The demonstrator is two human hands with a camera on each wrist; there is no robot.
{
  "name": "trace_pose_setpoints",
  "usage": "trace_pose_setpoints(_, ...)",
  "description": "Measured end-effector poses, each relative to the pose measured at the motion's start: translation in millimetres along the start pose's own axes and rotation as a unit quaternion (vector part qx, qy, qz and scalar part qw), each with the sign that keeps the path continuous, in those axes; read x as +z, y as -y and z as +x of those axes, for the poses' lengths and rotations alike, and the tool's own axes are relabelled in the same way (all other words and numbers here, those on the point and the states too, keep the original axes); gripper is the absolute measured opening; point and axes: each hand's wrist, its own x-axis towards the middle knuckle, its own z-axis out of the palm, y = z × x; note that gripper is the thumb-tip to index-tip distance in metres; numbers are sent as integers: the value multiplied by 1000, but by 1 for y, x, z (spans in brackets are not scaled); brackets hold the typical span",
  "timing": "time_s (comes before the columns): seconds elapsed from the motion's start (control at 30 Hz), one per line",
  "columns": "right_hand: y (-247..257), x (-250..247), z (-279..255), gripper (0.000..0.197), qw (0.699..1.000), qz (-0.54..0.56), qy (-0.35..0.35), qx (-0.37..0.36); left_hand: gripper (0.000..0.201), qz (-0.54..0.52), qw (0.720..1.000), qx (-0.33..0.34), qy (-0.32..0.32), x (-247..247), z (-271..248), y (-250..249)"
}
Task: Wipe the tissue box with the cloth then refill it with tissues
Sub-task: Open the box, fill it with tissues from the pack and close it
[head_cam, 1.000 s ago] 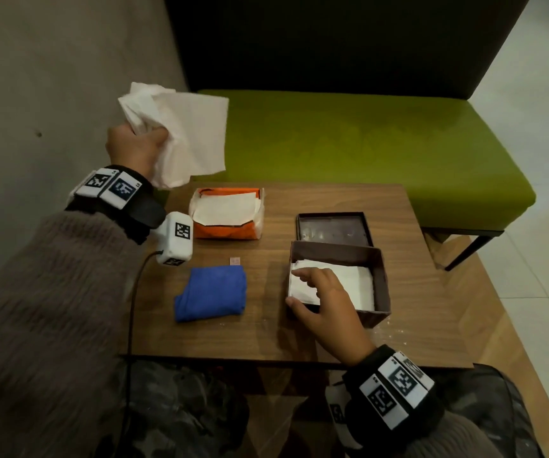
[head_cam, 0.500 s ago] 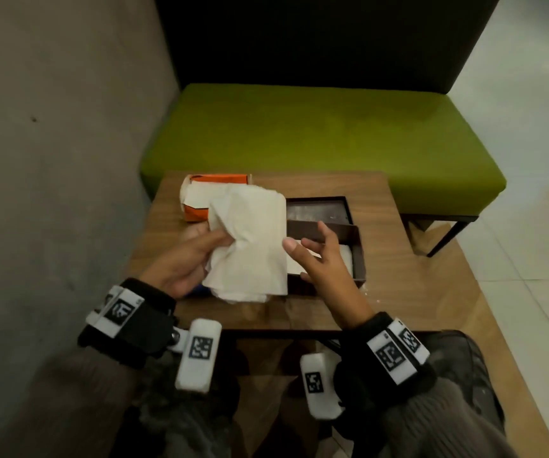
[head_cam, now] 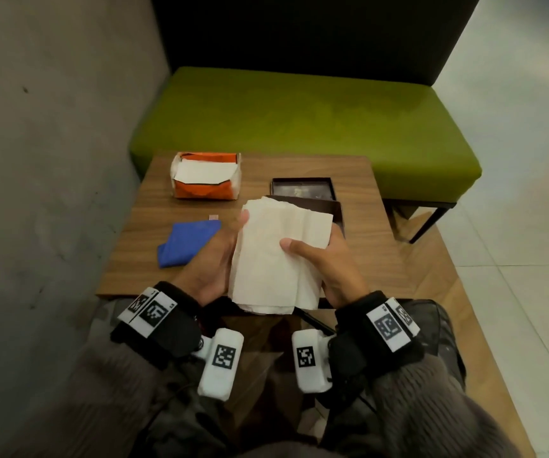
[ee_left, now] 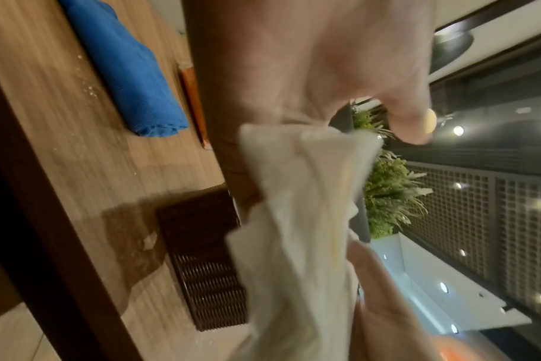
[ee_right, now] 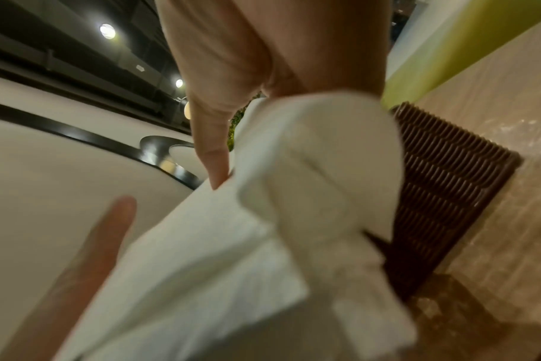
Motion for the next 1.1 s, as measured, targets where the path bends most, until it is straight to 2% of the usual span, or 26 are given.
trace_pose_setpoints(0.07,1,3,-4,73,999,-25,-31,-14,43,58,998,7,-13,5,1,4)
trace_pose_setpoints(0.13,1,5,-6,72,997,-60,-44,-32,54,108,993,23,-37,5,5,10)
trace_pose_setpoints(0.33,3,-10,-11,74,996,-75,-56,-15,42,49,995,40,-77,-5,11,15)
trace_pose_setpoints(0.4,5,-14,-13,72,994,-85,-61,-42,42,41,995,45,-80,-8,13,17)
trace_pose_setpoints(0.5,8,-6,-20,68,975,-167,-69,-131,45,41,995,49,-80,-5,16,19)
trace_pose_setpoints(0.6,9,9,-27,63,949,-236,-48,-203,53,45,994,44,-85,0,19,21)
trace_pose_setpoints(0.7,5,19,-31,56,946,-247,-22,-211,50,44,995,20,-88,4,21,24)
trace_pose_setpoints(0.8,2,21,-35,50,940,-267,12,-211,34,-35,998,-5,-60,7,21,21)
trace_pose_setpoints(0.9,1,20,-39,41,946,-248,37,-207,49,-73,997,-16,-26,6,18,19)
trace_pose_setpoints(0.97,0,14,-39,30,948,-211,0,-237,54,-35,999,6,-12,4,17,21)
trace_pose_setpoints(1.03,-3,6,-35,26,951,-176,-72,-245,57,4,998,24,-50,2,17,22)
trace_pose_setpoints(1.1,-1,-3,-29,21,965,-128,-123,-195,48,4,997,32,-68,1,16,19)
